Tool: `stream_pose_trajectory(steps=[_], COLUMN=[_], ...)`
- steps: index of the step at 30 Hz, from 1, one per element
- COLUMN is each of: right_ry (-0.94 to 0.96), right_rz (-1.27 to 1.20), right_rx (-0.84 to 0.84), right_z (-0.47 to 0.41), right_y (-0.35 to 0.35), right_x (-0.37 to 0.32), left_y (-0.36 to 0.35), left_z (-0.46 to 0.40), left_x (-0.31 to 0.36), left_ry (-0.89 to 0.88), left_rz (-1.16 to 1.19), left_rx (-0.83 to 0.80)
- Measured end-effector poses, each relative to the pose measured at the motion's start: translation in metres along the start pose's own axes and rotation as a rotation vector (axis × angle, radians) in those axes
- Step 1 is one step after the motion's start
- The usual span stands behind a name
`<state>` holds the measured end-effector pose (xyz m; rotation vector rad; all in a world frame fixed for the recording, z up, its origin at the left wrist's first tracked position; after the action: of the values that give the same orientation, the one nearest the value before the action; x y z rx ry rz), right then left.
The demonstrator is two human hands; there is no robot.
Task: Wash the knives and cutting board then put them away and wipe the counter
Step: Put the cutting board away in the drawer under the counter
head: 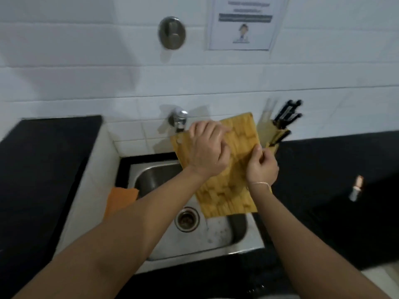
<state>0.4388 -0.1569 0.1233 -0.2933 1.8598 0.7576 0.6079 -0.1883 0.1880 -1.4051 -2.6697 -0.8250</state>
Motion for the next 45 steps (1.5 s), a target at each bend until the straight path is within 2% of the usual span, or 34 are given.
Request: stream_pose_trajectory(steps=[3,7,13,16,20,24,26,30,36,45], right_ry=[0.02,0.038,0.101,0.122,0.144,0.162,0.18,0.205,0.306,0.316], right_rz=[-0.018,-0.022,-0.005,-0.016,-0.038,0.002,0.02,0.052,0.105,0.35], right_rx=[0.165,0.296,0.369,0.38,0.417,0.445,0.46,0.503,0.533,0.336], right_z=[-0.028,-0.057,-0.097,-0.119,-0.15,-0.175,-0.185,-0.202,-0.243,-0.345], right_y=[0.057,0.126,0.21,0.25,0.307,0.358,0.376,0.404,0.434,0.474], right_x=[-0.007,-0.002,0.035,0.059,0.093,0.117,0.125,0.144,0.156,0.164], left_y=[-0.027,-0.065,-0.139,-0.183,-0.238,-0.289,-0.308,-0.343,-0.419,-0.528], left_z=[-0.019,-0.026,-0.011,0.002,0.016,0.025,0.024,0.019,-0.013,-0.069], left_x=[0.034,0.073,0.123,0.154,0.208,0.262,0.288,0.32,0.353,0.402], left_ry=[0.012,0.193,0.468,0.684,0.994,1.208,1.24,1.236,1.295,1.27], left_rz=[0.099,0.213,0.324,0.39,0.621,0.984,1.131,1.272,1.541,1.6], left_rx=[0.044,0.028,-0.168,-0.252,-0.312,-0.581,-0.681,-0.788,-0.73,-0.751])
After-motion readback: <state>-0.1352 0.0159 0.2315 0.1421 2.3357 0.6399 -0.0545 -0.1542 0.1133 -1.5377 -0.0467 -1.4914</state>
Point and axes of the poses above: each hand's wrist, its own z-axis away from the middle knuckle, its own y-axis out of the back of the hand, x = y × z, the point moved 3 cm from there along -z, towards the middle knuckle, and after that the axes turned 4 degrees about -y, right-handed, at the moved point
